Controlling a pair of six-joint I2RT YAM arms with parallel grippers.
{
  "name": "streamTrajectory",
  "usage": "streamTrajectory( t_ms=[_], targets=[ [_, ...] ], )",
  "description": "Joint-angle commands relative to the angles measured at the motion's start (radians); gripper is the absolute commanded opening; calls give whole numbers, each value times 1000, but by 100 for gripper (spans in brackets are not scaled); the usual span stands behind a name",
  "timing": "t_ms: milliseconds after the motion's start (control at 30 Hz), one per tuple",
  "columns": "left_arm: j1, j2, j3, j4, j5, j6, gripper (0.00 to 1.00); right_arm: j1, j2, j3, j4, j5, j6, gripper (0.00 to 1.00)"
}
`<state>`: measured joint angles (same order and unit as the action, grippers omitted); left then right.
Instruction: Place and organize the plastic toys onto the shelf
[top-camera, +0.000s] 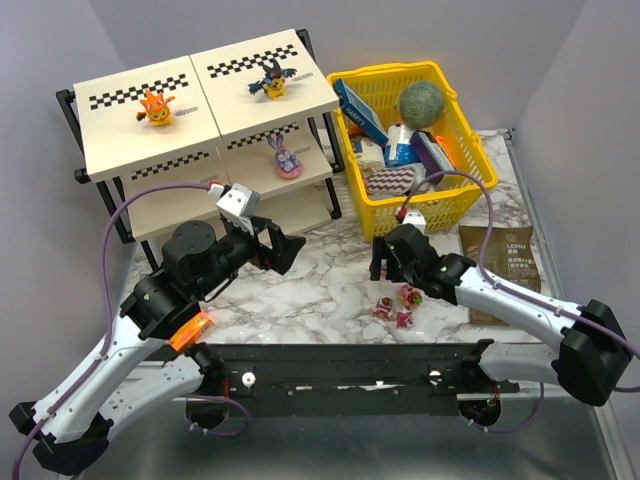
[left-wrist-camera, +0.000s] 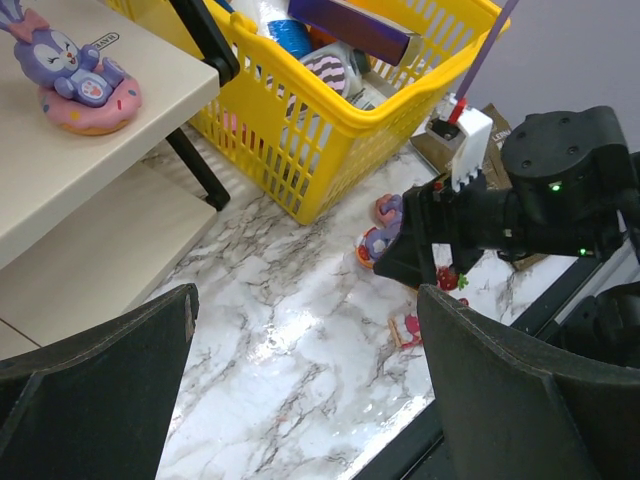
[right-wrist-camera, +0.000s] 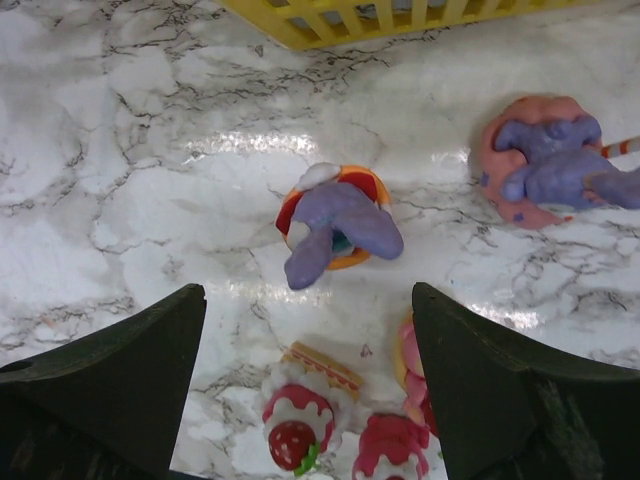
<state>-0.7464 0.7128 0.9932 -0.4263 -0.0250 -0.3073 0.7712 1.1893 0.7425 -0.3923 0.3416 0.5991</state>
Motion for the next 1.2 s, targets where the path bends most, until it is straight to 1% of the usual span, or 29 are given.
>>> streamTrajectory(
  t_ms=[0,233,700,767,867,900,1167],
  targets=[
    [1,-13,1,11,8,7,99,4,84,-22,177,39,-54,91],
    [1,-19,13,-12,-10,23,99,4,184,-25,225,82,-27,90],
    [1,-12,24,-26,-26,56,99,2,271,-37,228,135,36,87],
    [-1,-13,22,-28,-27,57,99,2,277,-37,231,145,37,85],
    [-1,-15,24,-28,-27,60,99,2,294,-29,239,148,30,80],
    [1,-13,25,-28,-27,62,99,2,297,-26,239,143,18,77],
    [1,-10,35,-37,-27,60,99,2,291,-23,240,142,18,67]
  ],
)
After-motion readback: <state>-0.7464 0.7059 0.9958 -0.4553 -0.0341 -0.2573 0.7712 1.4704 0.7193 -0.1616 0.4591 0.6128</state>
